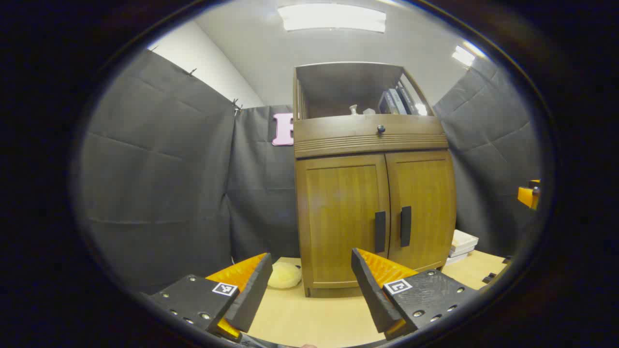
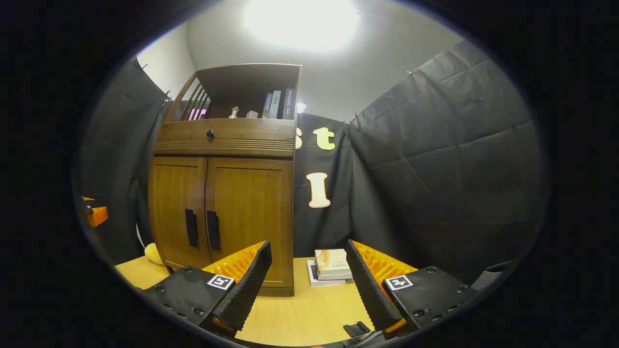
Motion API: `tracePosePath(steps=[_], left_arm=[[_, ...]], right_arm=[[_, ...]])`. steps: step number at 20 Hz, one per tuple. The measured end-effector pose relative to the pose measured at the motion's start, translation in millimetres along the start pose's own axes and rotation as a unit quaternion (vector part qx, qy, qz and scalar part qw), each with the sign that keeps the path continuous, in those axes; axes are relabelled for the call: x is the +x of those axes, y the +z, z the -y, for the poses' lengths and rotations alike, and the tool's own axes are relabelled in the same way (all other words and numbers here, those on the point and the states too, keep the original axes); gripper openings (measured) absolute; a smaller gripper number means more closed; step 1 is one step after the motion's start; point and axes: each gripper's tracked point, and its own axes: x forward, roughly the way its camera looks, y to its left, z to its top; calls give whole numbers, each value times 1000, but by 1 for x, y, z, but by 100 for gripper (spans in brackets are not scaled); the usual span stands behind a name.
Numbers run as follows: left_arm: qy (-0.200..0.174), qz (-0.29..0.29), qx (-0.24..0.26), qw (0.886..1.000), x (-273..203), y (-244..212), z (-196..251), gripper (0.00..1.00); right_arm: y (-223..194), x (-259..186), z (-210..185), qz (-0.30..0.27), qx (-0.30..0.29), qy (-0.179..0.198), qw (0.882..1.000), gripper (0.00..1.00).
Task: Open the right door of the double-door shoe cabinet with the right hand, and open the left door with the left hand.
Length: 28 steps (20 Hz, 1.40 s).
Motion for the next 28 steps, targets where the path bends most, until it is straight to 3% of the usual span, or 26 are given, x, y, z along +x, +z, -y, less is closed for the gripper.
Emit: tracePosePath(steps=[19,28], left_arm=[[12,2,11,1000,-16,4,-8,96],[29,0,14,999,-21,7,-16,96]], right_arm=[[1,-1,4,9,4,8,1000,97],[5,22,-26,10,12,39,999,97]])
